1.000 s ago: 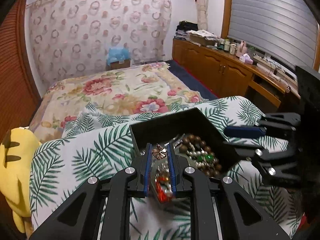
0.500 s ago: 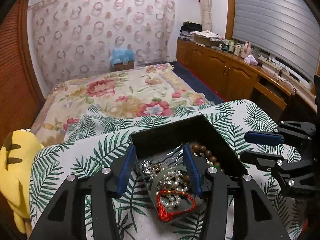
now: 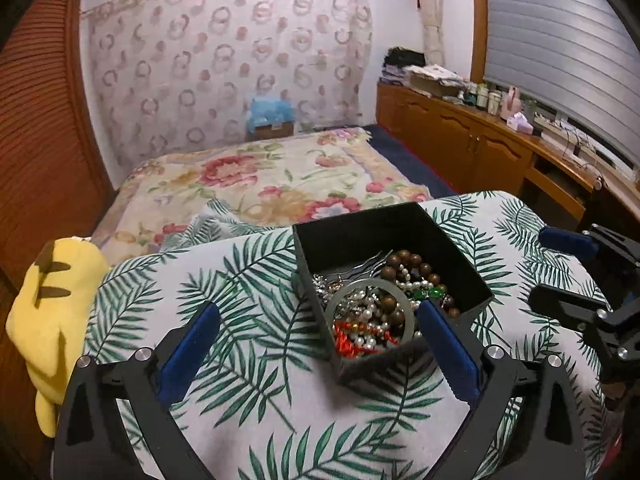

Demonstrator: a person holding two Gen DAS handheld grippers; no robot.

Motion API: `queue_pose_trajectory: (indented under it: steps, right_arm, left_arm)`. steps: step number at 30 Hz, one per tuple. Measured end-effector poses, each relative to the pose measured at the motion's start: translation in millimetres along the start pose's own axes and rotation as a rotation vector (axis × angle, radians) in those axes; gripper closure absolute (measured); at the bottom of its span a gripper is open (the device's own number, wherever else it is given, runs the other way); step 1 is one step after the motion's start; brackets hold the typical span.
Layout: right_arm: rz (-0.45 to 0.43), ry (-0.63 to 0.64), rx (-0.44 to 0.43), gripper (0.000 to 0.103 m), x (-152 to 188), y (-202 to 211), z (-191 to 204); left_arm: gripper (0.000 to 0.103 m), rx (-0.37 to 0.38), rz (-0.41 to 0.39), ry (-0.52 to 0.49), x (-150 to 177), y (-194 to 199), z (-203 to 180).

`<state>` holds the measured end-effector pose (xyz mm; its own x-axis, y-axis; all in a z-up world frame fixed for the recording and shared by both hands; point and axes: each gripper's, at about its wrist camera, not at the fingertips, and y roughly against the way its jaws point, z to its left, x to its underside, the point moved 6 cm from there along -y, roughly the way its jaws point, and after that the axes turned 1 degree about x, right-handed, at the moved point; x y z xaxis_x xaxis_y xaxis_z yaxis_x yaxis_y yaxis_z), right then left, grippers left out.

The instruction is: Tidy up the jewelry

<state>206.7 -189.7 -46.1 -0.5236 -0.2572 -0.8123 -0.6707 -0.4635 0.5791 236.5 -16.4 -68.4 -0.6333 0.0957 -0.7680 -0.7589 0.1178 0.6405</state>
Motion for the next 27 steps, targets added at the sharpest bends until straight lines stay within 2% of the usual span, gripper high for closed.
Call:
queue_pose_trajectory:
  steps: [2, 5, 11, 15, 27]
  right_arm:
    - [-0.012, -0.023, 0.019, 0.008, 0.9, 5.1, -2.6]
    - [-0.030, -0.052, 0.066, 0.003, 2.2, 12.2, -7.4]
    - [-0.060, -0.100, 0.112, 0.003, 3.2, 29.3, -9.6]
    - [-0.128, -0.127, 0.121, 0.003, 4.2, 50.9, -4.1]
    - [-0.191, -0.110, 0.163, 0.003, 15.0, 87.4, 14.6]
  left_arm:
    - [0.008, -0.007, -0.004, 0.009, 3.1, 5.7, 0.6]
    - [0.008, -0.023, -0.015, 0.011, 8.4, 16.2, -1.4]
    - [0.008, -0.032, -0.051, 0.039, 16.0, 39.1, -5.8]
    - [0.008, -0.048, -0.080, 0.054, 19.5, 59.2, -7.0]
    - [0.008, -0.072, -0.161, 0.088, 32.0, 106.0, -9.5]
